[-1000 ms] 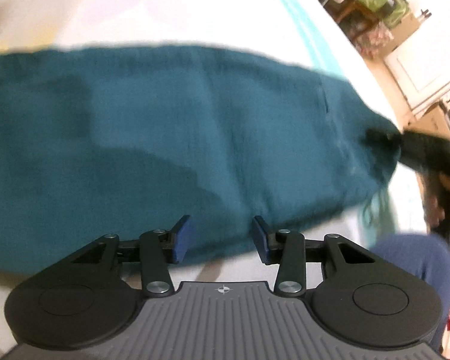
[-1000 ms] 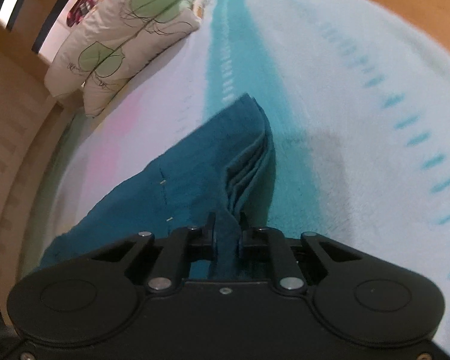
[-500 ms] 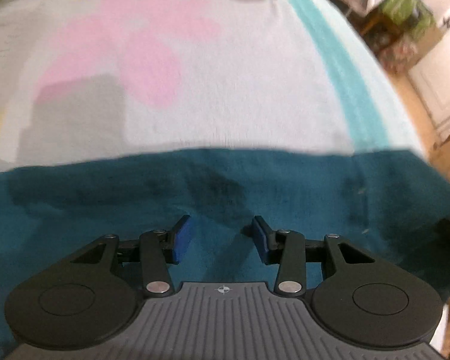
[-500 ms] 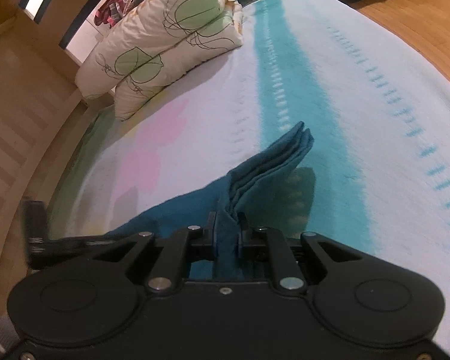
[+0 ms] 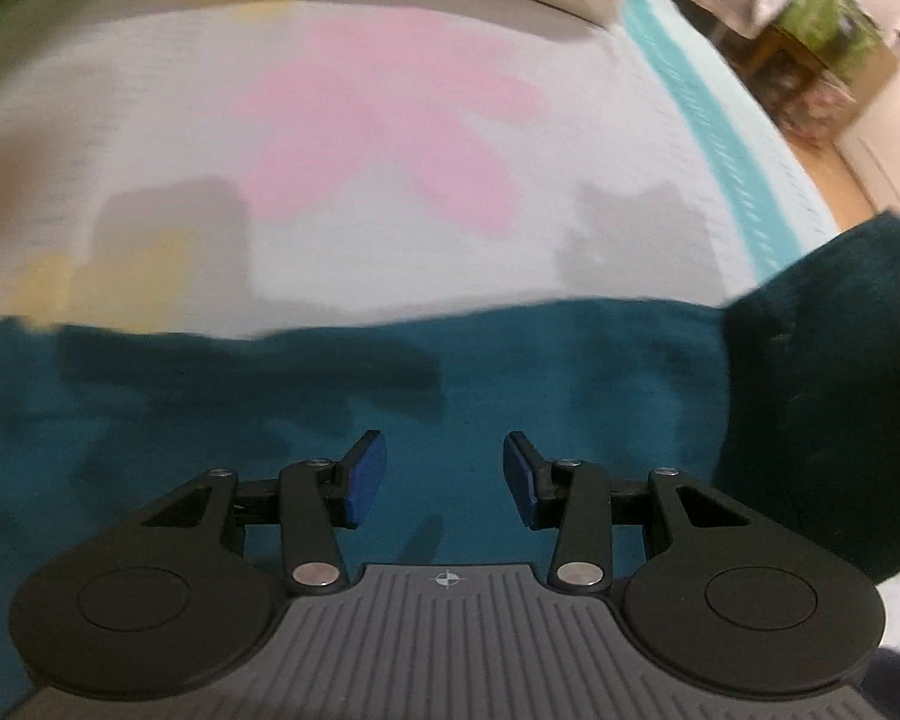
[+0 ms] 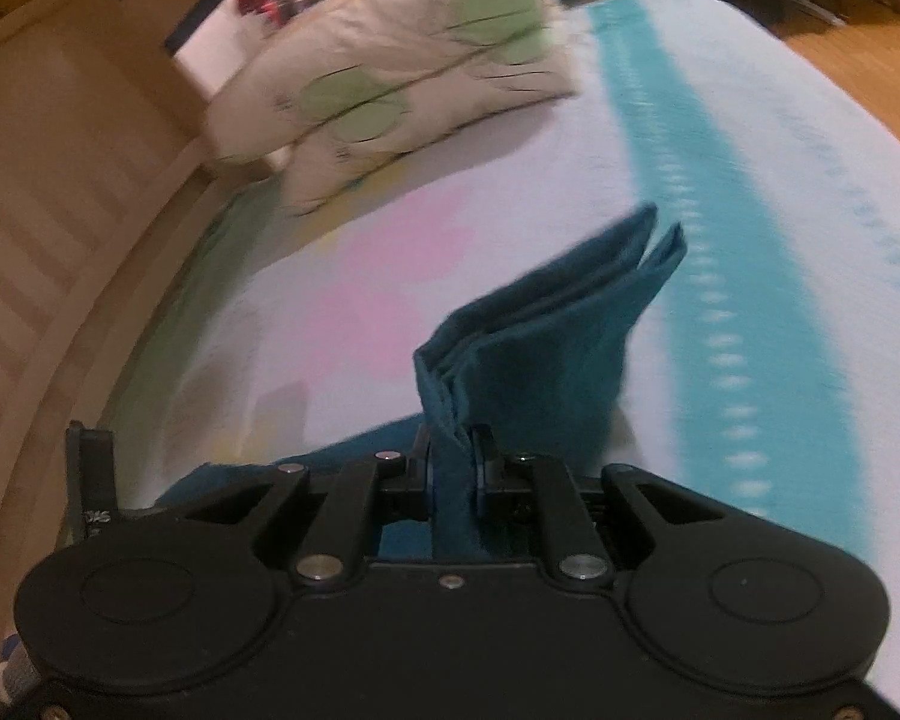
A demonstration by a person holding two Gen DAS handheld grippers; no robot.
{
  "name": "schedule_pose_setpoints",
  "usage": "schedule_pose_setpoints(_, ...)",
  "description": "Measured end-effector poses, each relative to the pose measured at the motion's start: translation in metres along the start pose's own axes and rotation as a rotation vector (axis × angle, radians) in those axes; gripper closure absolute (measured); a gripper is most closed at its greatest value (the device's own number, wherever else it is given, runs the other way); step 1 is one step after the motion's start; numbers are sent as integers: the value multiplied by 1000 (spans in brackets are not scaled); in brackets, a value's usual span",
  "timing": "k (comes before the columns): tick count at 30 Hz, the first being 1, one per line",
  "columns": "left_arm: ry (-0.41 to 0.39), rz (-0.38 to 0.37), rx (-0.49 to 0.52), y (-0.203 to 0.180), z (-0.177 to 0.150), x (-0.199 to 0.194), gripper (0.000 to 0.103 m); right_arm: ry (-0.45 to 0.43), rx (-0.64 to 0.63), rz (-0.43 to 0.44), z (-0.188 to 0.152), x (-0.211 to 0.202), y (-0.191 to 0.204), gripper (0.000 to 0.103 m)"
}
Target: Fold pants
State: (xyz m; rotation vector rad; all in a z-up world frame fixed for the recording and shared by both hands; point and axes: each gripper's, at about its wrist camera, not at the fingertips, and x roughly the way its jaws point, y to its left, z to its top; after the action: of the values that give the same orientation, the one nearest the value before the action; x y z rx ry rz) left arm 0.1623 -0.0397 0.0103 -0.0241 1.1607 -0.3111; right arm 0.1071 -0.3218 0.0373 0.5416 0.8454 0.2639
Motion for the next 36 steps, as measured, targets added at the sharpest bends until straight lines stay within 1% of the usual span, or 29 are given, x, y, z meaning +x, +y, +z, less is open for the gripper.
schedule_pose_setpoints(3, -7, 26, -42, 35, -2, -25, 62, 23, -57, 63, -5, 17, 46, 82)
schedule_pose_setpoints(6, -17, 47, -85, 65, -4, -45, 62, 53, -100, 135, -19, 41, 88, 81)
schedule_pose_setpoints(9, -44, 79, -115, 88, -8, -62, 62, 97, -145, 178, -43, 78, 126, 81)
schedule_pose_setpoints(11, -61, 94, -153, 100, -11, -66, 62, 129, -188, 193, -65, 106, 148, 81)
schedule_pose_setpoints(15, -58, 79, -257, 133, -17, -67, 62, 206, -237, 196, -109, 151, 172, 82)
schedule_pose_setpoints(16, -52, 73, -290, 141, -16, -65, 62, 220, -245, 199, -118, 158, 175, 84)
schedule_pose_setpoints(19, -35, 41, -362, 154, -15, -57, 62, 258, -269, 201, -143, 172, 181, 83)
schedule_pose_setpoints(20, -31, 27, -379, 156, -15, -56, 62, 286, -283, 196, -149, 175, 182, 76)
schedule_pose_setpoints(22, -33, -27, -400, 158, -16, -51, 62, 329, -307, 176, -158, 178, 183, 74)
schedule_pose_setpoints(24, -33, -77, -406, 158, -22, -49, 62, 331, -323, 154, -160, 173, 179, 63)
schedule_pose_setpoints(25, -29, -96, -396, 157, -24, -47, 61, 315, -326, 148, -159, 167, 176, 59)
schedule_pose_setpoints(27, -16, -131, -370, 149, -29, -40, 61, 271, -321, 141, -152, 152, 169, 59)
schedule_pose_setpoints(30, 9, -151, -297, 130, -33, -32, 61, 179, -300, 108, -138, 129, 149, 59)
schedule_pose_setpoints(32, 5, -133, -226, 114, -38, -31, 61, 117, -288, 74, -129, 116, 133, 54)
schedule_pose_setpoints(33, 3, -119, -190, 106, -40, -30, 61, 103, -275, 53, -123, 114, 121, 54)
schedule_pose_setpoints(35, 18, -91, -136, 93, -44, -25, 61, 98, -253, 29, -113, 115, 102, 54)
schedule_pose_setpoints(36, 26, -79, -120, 90, -47, -23, 61, 98, -251, 19, -111, 119, 100, 54)
